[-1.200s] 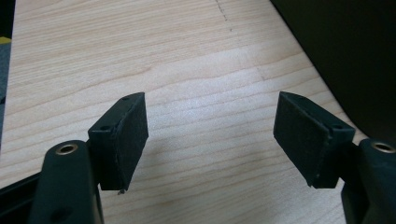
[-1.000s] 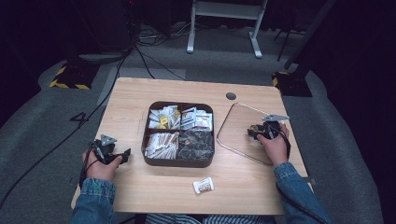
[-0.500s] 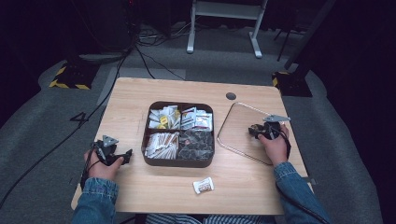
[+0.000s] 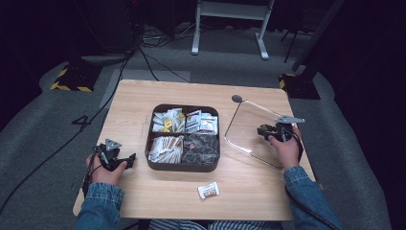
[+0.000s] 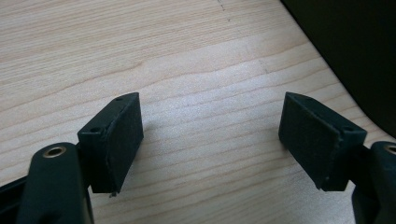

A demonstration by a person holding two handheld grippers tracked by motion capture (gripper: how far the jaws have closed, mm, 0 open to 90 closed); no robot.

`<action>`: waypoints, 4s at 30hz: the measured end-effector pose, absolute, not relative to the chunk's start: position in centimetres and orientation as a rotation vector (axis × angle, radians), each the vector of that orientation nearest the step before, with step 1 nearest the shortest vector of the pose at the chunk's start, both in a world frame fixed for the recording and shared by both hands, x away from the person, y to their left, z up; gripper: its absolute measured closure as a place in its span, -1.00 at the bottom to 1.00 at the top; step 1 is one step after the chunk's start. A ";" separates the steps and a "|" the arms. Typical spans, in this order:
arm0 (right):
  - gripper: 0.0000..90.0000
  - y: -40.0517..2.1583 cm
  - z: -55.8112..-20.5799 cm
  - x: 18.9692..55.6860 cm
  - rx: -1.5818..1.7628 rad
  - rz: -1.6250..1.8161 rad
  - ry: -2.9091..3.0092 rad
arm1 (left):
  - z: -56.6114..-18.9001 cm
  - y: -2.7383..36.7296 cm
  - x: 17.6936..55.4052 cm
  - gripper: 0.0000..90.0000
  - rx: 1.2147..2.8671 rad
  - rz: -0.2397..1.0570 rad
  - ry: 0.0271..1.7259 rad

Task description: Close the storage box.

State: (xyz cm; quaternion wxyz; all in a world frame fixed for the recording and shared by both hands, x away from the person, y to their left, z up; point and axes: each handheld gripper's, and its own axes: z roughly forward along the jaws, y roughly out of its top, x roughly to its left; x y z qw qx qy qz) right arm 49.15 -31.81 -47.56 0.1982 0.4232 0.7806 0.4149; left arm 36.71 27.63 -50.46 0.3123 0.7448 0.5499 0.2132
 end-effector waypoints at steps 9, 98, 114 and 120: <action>0.31 -32.0 -44.9 48.7 1.154 1.235 2.176 | -50.5 27.5 36.7 -0.51 1.960 0.567 1.462; 0.31 -6.4 -40.0 47.9 0.692 1.247 2.565 | -50.5 27.4 37.4 -0.68 1.992 0.543 1.426; 0.31 -4.1 -42.5 48.2 0.683 1.164 2.570 | -50.5 27.4 37.4 -0.68 1.995 0.539 1.422; 0.31 -3.8 -43.0 47.9 0.694 1.146 2.557 | -50.5 27.4 37.5 -0.68 1.993 0.539 1.423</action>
